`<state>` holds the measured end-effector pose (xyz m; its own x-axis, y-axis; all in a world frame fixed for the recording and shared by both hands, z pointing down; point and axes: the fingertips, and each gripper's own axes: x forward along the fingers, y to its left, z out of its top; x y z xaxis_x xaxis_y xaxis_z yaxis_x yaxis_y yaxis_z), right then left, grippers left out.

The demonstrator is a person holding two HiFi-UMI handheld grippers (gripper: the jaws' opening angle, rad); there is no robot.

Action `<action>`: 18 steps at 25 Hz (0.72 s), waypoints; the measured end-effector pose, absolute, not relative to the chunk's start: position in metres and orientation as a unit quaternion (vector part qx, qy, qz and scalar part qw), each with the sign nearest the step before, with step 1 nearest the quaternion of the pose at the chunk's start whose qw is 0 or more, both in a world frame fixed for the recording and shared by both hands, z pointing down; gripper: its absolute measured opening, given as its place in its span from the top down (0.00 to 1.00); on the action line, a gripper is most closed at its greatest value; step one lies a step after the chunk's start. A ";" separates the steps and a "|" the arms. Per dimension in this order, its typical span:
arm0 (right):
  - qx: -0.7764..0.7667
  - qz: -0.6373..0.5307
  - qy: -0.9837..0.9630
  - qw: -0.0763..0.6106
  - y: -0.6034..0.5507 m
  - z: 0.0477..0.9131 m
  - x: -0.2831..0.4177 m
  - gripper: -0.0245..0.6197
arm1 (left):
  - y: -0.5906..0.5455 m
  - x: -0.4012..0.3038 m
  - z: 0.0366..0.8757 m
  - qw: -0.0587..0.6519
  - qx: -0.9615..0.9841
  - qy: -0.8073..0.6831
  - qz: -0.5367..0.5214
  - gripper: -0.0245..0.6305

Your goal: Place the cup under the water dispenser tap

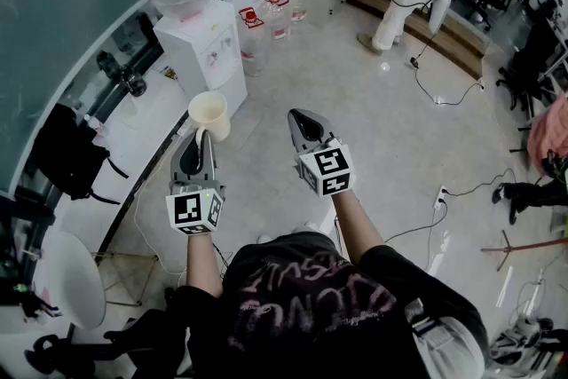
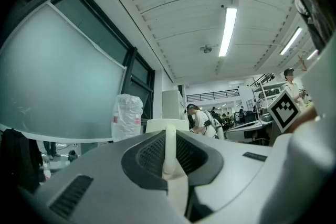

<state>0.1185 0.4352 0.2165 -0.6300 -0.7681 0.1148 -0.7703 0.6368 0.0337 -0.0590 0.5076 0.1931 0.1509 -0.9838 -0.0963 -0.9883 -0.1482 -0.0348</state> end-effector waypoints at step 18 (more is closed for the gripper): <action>0.423 0.003 -0.904 0.065 0.437 0.225 0.094 0.94 | 0.507 -0.078 0.193 0.049 -0.759 0.649 0.033 0.89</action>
<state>0.0945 0.4375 0.2248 -0.6342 -0.7637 0.1208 -0.7645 0.6427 0.0494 -0.0778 0.5068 0.1931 0.1556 -0.9813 -0.1137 -0.9877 -0.1530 -0.0311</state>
